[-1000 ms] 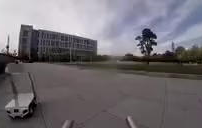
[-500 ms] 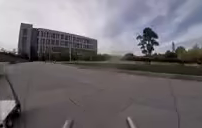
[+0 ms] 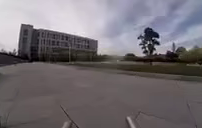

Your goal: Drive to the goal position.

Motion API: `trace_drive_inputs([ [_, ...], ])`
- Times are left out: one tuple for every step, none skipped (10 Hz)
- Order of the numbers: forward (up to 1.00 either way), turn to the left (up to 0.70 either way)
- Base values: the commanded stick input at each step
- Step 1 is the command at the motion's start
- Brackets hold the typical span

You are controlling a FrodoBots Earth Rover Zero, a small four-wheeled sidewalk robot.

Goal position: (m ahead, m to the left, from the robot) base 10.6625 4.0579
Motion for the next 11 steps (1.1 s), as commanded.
trace_drive_inputs([
  [1.0,0.27],
  [1.0,0.27],
  [1.0,0.27],
  [1.0,0.27],
  [1.0,0.27],
  [1.0,0.27],
  [1.0,0.27],
  [1.0,0.27],
  [1.0,0.27],
  [1.0,0.27],
  [1.0,0.27],
])
